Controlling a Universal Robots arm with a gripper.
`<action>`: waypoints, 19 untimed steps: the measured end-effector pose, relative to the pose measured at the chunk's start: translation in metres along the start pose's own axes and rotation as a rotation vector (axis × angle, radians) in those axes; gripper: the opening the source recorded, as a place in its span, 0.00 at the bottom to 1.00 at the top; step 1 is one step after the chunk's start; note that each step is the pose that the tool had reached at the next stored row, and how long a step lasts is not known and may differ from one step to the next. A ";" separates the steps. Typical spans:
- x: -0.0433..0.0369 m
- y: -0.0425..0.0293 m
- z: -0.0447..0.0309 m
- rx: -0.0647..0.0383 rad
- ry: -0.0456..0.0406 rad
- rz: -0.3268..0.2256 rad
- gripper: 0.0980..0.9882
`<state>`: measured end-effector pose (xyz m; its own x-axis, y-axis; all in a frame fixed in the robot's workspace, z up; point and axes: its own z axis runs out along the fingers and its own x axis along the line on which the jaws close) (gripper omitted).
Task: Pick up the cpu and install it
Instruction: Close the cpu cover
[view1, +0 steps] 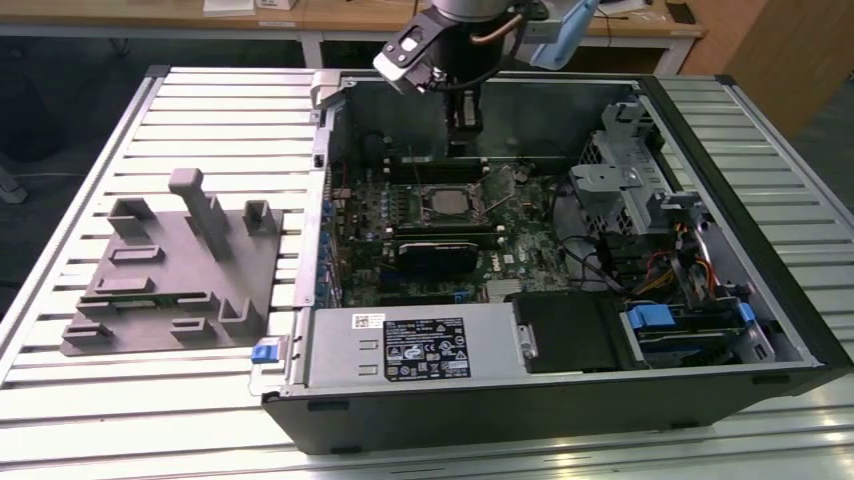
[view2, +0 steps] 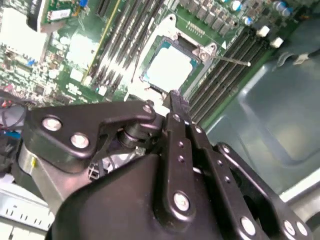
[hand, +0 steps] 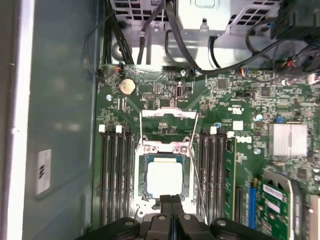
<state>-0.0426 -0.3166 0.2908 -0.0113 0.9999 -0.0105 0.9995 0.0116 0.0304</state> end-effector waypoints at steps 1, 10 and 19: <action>-0.0018 0.0000 0.0000 0.000 0.0000 0.000 0.01; -0.0074 0.0204 0.0021 0.006 0.0001 0.000 0.01; -0.0077 0.0381 0.0100 0.008 0.0080 0.001 0.01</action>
<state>-0.0041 -0.3240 0.2820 -0.0109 0.9999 -0.0025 0.9997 0.0110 0.0223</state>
